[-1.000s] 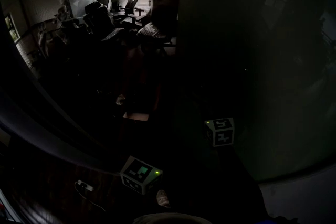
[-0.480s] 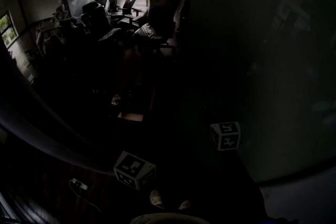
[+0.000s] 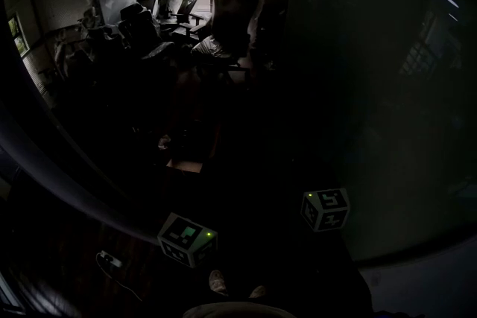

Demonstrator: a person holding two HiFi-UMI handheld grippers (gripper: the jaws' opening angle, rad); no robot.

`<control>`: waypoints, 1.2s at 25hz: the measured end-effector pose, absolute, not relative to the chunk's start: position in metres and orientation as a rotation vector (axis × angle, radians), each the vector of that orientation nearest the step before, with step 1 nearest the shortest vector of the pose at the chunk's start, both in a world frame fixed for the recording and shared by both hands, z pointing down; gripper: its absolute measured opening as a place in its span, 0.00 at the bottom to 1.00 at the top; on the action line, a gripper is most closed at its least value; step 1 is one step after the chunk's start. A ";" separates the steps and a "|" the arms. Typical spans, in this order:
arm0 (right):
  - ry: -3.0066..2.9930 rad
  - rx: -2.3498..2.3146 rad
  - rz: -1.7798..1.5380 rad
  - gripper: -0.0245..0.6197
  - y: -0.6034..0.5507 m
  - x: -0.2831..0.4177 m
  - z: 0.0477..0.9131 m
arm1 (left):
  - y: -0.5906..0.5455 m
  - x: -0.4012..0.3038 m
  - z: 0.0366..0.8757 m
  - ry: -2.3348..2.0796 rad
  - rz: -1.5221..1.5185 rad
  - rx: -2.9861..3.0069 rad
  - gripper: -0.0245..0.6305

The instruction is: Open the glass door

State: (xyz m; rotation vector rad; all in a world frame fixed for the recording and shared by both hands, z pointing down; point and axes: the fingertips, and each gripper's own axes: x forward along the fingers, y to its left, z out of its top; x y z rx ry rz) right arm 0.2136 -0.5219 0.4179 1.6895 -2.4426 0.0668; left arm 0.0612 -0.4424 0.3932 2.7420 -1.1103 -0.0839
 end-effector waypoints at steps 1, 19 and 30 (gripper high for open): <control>-2.466 1.681 0.061 0.21 -0.515 0.212 0.413 | -0.441 0.062 0.392 -1.116 -0.085 2.746 0.04; -2.727 1.651 0.007 0.04 -0.373 0.242 0.327 | -0.371 0.089 0.336 -1.167 -0.146 2.778 0.04; -2.645 1.804 -0.050 0.04 -0.335 0.203 0.305 | -0.351 0.040 0.325 -1.086 -0.182 2.848 0.04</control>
